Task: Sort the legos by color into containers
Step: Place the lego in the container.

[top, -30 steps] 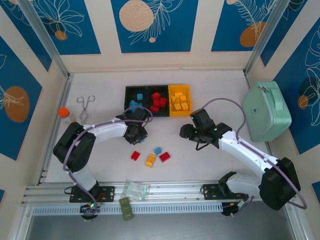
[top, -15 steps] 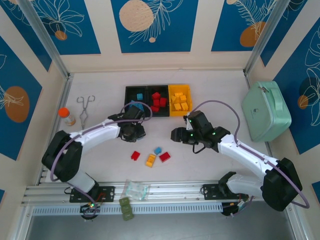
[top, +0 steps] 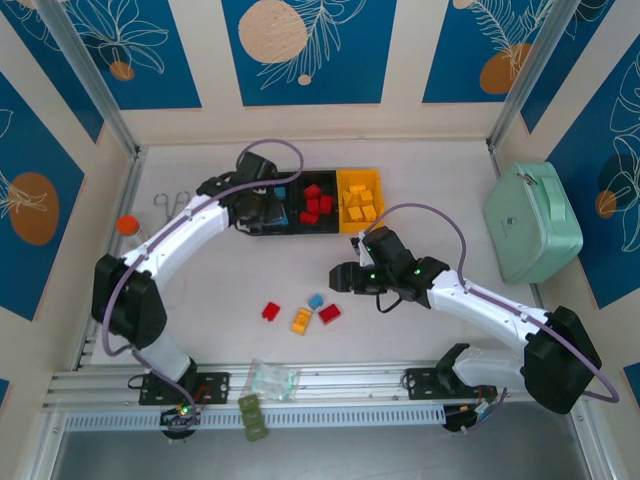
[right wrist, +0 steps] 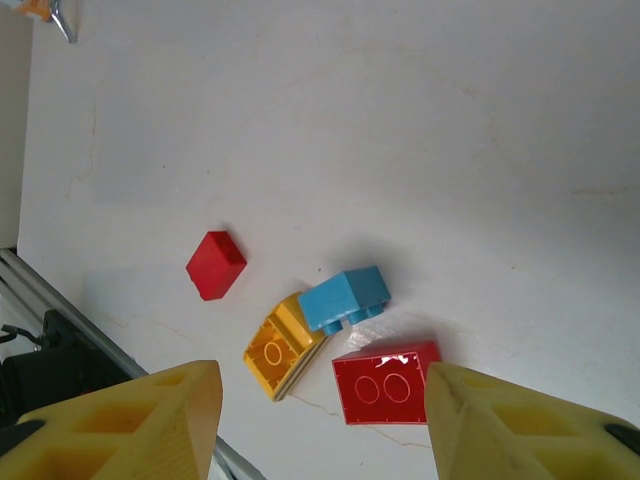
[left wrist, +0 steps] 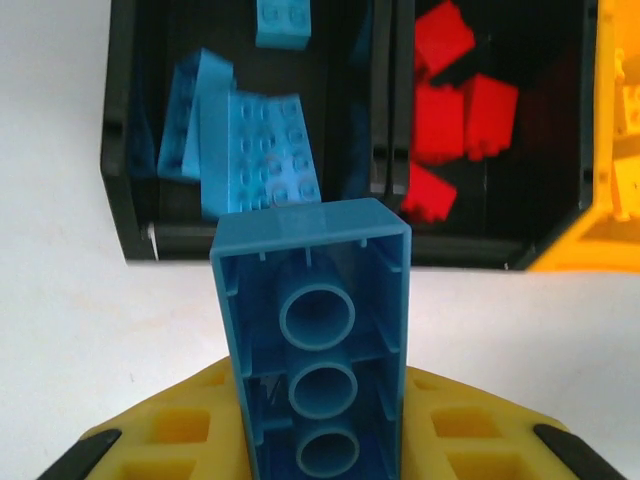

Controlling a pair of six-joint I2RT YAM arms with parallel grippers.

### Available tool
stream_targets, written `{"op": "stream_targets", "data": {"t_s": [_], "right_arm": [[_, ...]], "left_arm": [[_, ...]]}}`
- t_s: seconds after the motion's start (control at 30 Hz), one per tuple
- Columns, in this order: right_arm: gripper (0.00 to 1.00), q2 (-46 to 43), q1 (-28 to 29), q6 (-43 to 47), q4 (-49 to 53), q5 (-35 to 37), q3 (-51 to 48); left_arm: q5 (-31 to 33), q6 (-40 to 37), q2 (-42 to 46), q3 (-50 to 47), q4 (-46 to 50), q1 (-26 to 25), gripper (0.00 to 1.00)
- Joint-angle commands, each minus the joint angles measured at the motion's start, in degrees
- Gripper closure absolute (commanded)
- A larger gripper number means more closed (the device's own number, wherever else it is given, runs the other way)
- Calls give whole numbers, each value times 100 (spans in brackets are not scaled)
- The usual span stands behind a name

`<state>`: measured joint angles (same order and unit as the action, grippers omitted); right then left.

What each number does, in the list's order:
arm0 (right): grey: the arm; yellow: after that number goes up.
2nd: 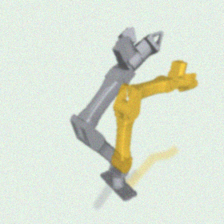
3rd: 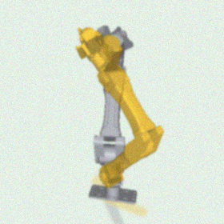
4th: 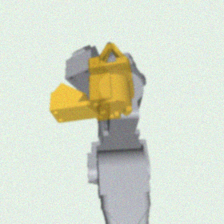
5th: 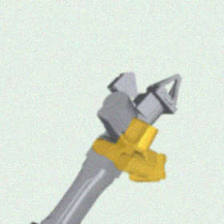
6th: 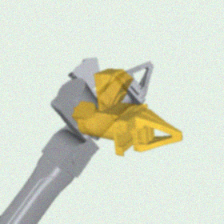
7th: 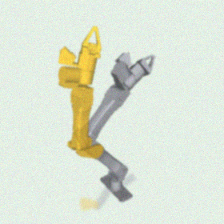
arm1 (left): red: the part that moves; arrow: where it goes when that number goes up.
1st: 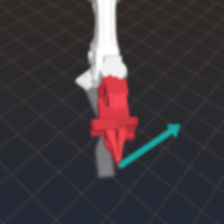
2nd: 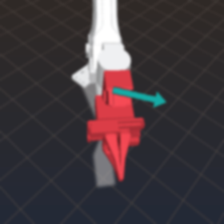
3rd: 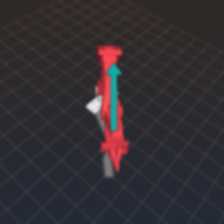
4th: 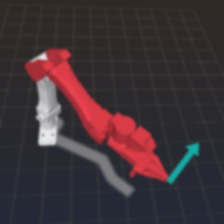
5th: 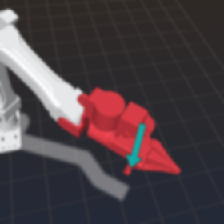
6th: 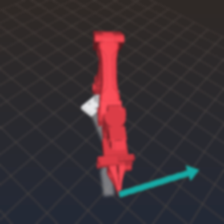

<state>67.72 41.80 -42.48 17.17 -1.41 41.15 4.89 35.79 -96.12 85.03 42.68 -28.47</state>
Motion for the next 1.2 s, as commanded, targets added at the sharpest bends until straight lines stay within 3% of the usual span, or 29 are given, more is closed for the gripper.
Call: {"op": "stream_targets", "data": {"t_s": [0.0, 0.53, 1.03, 1.17], "right_arm": [[44, 4, 76, -22, -54, 141, 131], [44, 127, 96, -138, -55, 257, 62], [44, 119, 107, -173, -11, 360, 34], [44, 79, 108, -180, -12, 378, -1]], "left_arm": [[350, -624, -629, 694, 641, 100, 73], [449, -994, -3198, 3465, 1392, 424, 71], [281, -1109, -3769, 3880, 1341, 545, 67], [260, -1089, -3741, 3873, 1357, 544, 59]]}}
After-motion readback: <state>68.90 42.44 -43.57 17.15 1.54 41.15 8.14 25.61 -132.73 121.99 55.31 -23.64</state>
